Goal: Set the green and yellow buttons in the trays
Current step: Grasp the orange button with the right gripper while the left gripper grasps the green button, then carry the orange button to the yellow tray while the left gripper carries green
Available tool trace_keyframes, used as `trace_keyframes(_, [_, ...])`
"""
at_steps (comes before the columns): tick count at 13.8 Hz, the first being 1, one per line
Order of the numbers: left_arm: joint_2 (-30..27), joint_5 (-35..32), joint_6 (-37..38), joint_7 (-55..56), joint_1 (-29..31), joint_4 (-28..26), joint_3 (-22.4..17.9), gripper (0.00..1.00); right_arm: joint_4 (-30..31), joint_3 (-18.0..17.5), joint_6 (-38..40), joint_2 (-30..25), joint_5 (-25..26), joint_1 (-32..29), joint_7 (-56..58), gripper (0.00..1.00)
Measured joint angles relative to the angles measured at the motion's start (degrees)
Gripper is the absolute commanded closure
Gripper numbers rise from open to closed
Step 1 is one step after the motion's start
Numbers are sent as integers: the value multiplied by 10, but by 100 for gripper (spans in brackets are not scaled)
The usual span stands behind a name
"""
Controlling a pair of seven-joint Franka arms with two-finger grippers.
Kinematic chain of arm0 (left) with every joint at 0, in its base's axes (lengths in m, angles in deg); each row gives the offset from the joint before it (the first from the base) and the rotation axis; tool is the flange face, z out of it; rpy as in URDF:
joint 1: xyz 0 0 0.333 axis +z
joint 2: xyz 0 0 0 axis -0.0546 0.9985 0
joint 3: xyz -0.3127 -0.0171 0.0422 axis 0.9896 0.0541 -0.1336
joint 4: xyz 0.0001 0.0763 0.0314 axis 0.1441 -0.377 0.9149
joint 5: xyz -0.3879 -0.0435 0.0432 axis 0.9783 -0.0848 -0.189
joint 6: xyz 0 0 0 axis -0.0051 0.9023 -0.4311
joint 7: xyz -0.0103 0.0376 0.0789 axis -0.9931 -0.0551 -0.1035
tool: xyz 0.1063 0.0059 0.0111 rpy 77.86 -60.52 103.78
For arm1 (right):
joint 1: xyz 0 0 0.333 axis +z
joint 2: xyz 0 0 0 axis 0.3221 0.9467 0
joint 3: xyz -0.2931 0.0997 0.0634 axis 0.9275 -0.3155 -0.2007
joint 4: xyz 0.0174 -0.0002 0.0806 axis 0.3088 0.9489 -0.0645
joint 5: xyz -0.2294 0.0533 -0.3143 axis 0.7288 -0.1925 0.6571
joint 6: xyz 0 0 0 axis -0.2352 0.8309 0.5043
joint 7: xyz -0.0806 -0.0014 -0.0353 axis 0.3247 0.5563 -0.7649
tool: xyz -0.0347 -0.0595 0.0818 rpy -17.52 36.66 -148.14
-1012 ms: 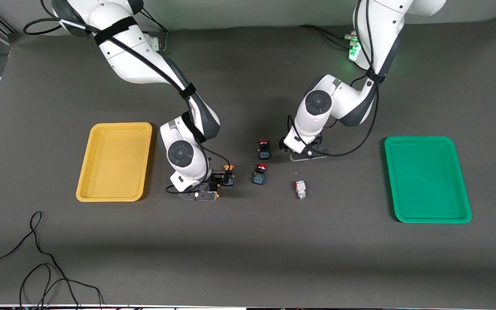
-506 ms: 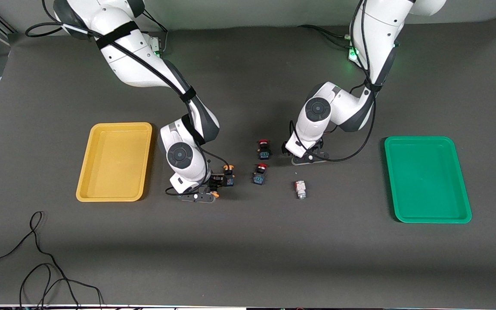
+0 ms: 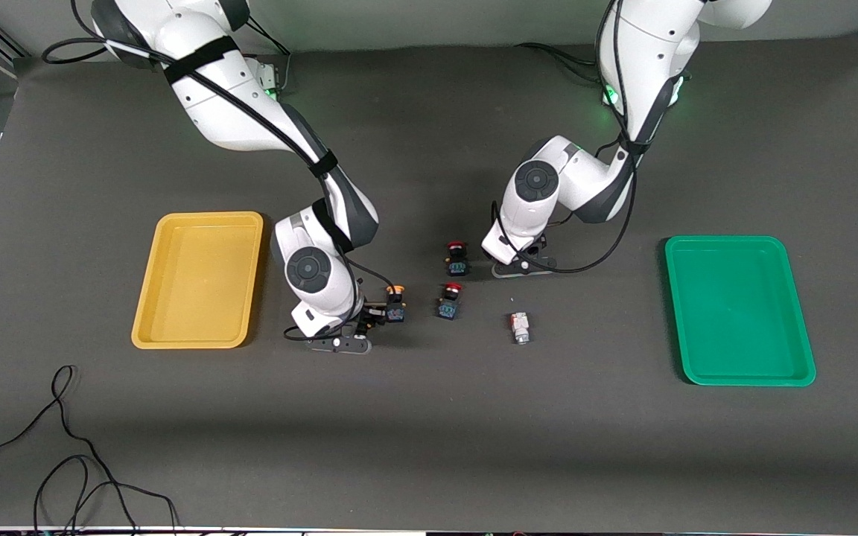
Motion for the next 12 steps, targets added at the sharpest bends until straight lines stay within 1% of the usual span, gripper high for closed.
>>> trace_keyframes(1, [0, 0, 0, 0, 1, 1, -1, 100, -5, 1, 41, -19, 0, -8, 0, 100])
trace_keyframes(3, [-10, 0, 0, 3, 6, 3, -5, 100, -12, 1, 139, -75, 0, -34, 11, 100])
trace_keyframes(4, [-24, 0, 9, 3, 12, 6, -6, 100, -13, 2, 189, -107, 0, -49, 30, 100])
trace_keyframes(5, [-46, 0, 40, 3, 20, 14, -7, 100, -13, 3, 235, -137, 0, -64, 56, 100])
trace_keyframes(6, [-74, 0, 89, 3, 28, 27, -7, 100, -12, 9, 275, -162, 0, -79, 88, 100])
trace_keyframes(7, [-108, 0, 156, 3, 37, 47, -7, 100, -9, 24, 307, -185, 0, -90, 128, 100])
trace_keyframes(9, [-168, -1, 274, -18, 54, 87, -8, 100, 18, 69, 322, -215, 0, -98, 213, 100])
trace_keyframes(11, [-211, -2, 339, -103, 88, 100, -9, 100, 58, 111, 309, -233, 0, -101, 285, 100])
trace_keyframes(12, [-225, -2, 358, -166, 124, 100, -10, 100, 81, 125, 290, -238, 0, -102, 314, 100])
